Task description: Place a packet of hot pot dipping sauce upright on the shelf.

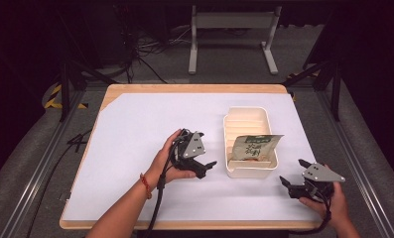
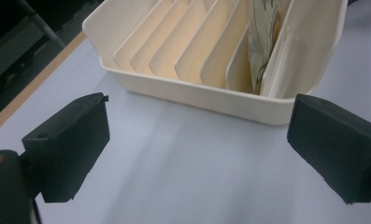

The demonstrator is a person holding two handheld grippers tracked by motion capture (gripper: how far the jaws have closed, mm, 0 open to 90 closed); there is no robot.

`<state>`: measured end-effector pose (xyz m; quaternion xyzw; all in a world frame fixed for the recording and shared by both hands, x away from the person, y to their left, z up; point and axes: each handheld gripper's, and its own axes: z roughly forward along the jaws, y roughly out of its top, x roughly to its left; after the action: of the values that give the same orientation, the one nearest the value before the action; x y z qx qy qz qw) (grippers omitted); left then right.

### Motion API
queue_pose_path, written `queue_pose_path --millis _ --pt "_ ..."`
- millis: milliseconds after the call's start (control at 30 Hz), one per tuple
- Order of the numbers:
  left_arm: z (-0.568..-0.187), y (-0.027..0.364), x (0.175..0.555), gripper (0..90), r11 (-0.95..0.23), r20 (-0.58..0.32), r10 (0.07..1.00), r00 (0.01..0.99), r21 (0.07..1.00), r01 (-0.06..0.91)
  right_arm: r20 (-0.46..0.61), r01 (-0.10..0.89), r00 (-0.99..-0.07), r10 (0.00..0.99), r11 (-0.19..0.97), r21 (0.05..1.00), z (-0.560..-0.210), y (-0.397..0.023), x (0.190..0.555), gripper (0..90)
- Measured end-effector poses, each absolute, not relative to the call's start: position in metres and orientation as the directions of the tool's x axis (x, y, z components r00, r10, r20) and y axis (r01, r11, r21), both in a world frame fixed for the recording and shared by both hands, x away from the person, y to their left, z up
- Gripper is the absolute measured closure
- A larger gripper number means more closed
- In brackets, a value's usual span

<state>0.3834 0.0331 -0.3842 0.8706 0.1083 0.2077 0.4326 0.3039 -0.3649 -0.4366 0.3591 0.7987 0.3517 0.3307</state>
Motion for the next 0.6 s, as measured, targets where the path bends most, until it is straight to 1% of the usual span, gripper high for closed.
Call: queue_pose_path --millis 400,600 --pt "-0.391 0.059 0.370 6.5 -0.617 0.285 0.398 0.872 0.787 0.024 -0.280 0.326 -0.534 0.798 0.500 0.803 -0.435 -0.362 0.302 14.3" --pt "-0.400 0.075 0.363 6.9 -0.607 0.280 0.429 0.859 0.794 0.044 -0.283 0.326 -0.535 0.796 0.504 0.800 -0.435 -0.362 0.302 14.3"
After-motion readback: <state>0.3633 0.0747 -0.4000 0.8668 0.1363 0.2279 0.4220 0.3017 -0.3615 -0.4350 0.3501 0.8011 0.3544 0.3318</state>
